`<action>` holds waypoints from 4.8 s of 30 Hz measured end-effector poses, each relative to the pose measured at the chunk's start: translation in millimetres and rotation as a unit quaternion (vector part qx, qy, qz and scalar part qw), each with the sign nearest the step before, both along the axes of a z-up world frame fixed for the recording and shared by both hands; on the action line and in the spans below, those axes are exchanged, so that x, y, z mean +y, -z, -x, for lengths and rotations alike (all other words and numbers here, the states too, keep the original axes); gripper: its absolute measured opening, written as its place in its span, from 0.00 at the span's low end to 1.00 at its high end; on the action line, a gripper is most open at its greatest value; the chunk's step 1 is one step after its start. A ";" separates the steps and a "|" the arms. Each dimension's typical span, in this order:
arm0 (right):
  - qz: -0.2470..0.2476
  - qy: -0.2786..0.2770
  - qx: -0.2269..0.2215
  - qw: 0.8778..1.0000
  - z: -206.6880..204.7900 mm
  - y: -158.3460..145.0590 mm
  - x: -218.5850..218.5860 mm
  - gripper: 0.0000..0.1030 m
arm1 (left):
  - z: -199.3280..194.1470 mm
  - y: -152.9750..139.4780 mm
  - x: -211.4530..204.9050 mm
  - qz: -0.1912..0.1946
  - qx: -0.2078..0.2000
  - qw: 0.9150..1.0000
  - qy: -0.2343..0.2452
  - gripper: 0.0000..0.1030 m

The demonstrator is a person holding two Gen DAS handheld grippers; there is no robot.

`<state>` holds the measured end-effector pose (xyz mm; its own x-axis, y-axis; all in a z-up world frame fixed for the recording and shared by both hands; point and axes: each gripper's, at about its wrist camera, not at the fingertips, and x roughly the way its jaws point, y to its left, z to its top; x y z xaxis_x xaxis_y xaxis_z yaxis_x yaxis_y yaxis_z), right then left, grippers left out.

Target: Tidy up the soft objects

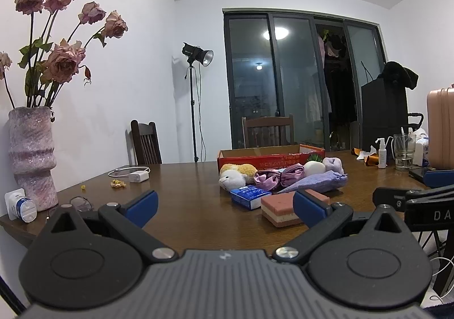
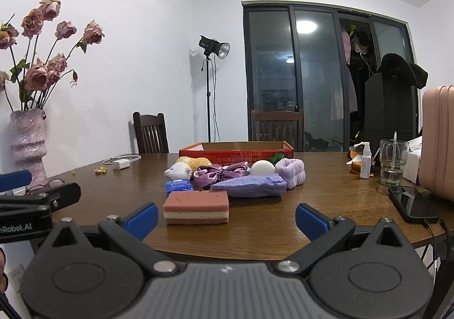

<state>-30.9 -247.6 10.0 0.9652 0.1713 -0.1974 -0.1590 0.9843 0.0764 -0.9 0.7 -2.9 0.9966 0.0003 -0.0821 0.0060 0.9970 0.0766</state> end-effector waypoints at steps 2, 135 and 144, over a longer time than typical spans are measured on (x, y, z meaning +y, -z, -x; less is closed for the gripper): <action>0.001 0.000 -0.001 1.000 0.0 -0.1 0.1 1.00 | -0.1 -0.1 0.3 0.001 0.000 1.000 -0.001 1.00; -0.180 -0.149 0.239 0.942 -603.4 -102.0 -26.7 0.59 | -526.4 -126.6 36.5 0.079 0.186 0.973 0.111 0.87; -0.112 -0.160 0.128 0.972 -422.9 -155.8 -69.5 0.74 | -365.7 -145.6 47.8 0.077 0.127 0.980 0.130 1.00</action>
<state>392.0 -317.1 165.7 0.7789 0.5222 -0.3473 -0.4026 0.8409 0.3616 364.9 48.5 142.7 0.9089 -0.2824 -0.3070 0.2604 0.9591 -0.1113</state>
